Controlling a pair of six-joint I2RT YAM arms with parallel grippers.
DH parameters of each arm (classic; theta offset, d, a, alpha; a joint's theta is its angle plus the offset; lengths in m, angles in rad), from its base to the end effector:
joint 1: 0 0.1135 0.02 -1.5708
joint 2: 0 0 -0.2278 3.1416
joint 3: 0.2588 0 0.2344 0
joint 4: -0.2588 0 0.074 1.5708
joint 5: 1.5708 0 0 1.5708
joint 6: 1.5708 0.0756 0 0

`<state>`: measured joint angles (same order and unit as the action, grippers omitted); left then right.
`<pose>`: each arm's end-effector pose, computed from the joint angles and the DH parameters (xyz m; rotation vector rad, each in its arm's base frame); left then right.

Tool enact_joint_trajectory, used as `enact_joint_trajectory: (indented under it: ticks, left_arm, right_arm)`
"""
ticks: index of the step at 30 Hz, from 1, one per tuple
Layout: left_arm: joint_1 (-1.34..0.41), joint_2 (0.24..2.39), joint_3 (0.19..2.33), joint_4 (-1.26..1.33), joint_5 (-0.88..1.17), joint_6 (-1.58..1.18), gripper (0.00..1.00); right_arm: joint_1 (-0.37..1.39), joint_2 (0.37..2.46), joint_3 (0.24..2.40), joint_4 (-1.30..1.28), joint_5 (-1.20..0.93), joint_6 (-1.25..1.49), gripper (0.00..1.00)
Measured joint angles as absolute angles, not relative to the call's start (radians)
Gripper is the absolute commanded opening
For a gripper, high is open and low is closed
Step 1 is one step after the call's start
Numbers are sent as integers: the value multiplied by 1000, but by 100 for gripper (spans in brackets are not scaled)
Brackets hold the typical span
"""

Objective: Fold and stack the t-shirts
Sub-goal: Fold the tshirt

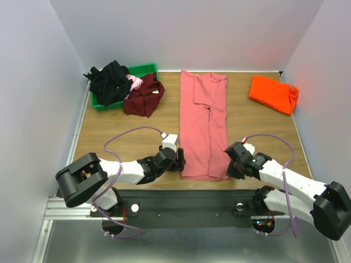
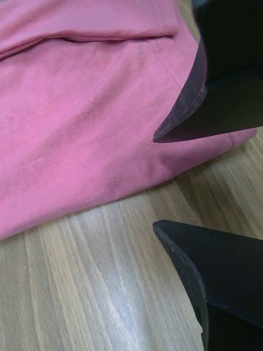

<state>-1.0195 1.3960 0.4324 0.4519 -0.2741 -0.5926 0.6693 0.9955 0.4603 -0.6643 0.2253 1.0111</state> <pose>0.1677 -0.2337 0.1141 0.2834 2.1197 -0.6967 0.1478 0.0954 0.1030 0.5201 2.6736 0.1753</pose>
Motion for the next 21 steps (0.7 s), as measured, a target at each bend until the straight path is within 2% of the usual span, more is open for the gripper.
enact_joint_trajectory:
  ticks: [5,11,21]
  left_arm:
    - [-1039,1392,432,437,-278,-603,63]
    - [-1059,1384,432,412,-275,-616,52]
    - [-1104,1313,421,330,-273,-660,50]
  right_arm:
    - [669,994,457,-654,220,1000,0]
    - [669,994,455,-642,209,989,0]
    - [669,968,442,-635,201,980,0]
